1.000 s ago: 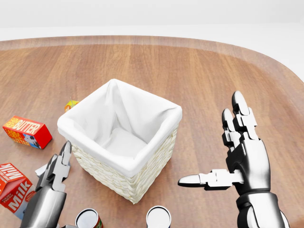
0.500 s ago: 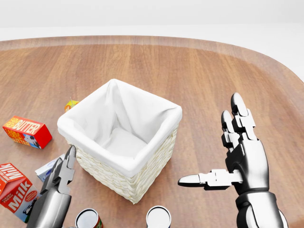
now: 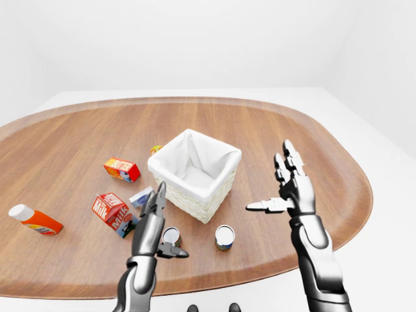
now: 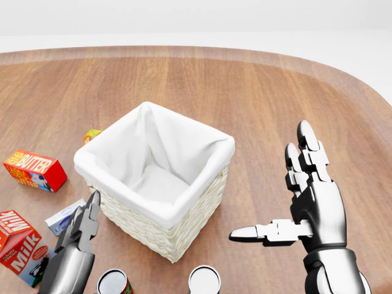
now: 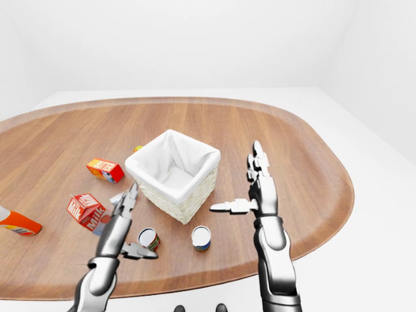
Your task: Pick up the tomato sauce, and put it in the basket.
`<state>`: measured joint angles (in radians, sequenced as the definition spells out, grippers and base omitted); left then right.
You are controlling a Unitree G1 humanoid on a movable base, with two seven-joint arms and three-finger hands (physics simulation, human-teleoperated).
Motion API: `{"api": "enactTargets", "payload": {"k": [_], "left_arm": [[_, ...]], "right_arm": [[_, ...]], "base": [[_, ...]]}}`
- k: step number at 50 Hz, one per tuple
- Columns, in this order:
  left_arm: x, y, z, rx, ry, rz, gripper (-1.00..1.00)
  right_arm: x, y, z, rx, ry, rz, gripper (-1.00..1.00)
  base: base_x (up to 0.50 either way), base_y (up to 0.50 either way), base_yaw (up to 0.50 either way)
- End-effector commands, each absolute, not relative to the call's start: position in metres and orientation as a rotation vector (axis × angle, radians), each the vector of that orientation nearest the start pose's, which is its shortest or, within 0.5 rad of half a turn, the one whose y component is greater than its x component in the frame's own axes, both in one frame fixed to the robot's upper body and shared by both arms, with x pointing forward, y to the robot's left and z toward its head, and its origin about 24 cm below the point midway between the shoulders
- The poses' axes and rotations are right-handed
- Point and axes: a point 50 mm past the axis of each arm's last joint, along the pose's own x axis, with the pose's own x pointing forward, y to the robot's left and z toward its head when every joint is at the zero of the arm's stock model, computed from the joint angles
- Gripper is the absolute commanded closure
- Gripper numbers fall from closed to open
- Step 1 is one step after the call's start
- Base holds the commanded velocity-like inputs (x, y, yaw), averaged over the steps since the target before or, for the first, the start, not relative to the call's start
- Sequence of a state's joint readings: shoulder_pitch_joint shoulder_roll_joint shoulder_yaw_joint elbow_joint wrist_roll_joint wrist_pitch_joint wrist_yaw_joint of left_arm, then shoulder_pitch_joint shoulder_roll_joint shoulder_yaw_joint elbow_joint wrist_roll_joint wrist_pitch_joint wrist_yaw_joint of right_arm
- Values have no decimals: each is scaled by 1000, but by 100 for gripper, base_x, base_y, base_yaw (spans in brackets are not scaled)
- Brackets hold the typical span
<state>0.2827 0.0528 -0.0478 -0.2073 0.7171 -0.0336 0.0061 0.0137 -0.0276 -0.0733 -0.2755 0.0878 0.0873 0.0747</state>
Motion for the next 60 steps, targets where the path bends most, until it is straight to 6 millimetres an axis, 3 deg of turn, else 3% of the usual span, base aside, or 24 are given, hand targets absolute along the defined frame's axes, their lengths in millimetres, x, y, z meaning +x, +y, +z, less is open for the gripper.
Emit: {"api": "enactTargets", "payload": {"k": [1, 60], "left_arm": [[198, 159, 27, 770, 37, -20, -100], [198, 160, 10, 777, 73, -23, -100]], "right_arm": [[246, -166, 94, 44, -179, 17, -100], [248, -168, 94, 43, -177, 11, -100]], "base": [[0, 0, 0], [0, 0, 0]]}}
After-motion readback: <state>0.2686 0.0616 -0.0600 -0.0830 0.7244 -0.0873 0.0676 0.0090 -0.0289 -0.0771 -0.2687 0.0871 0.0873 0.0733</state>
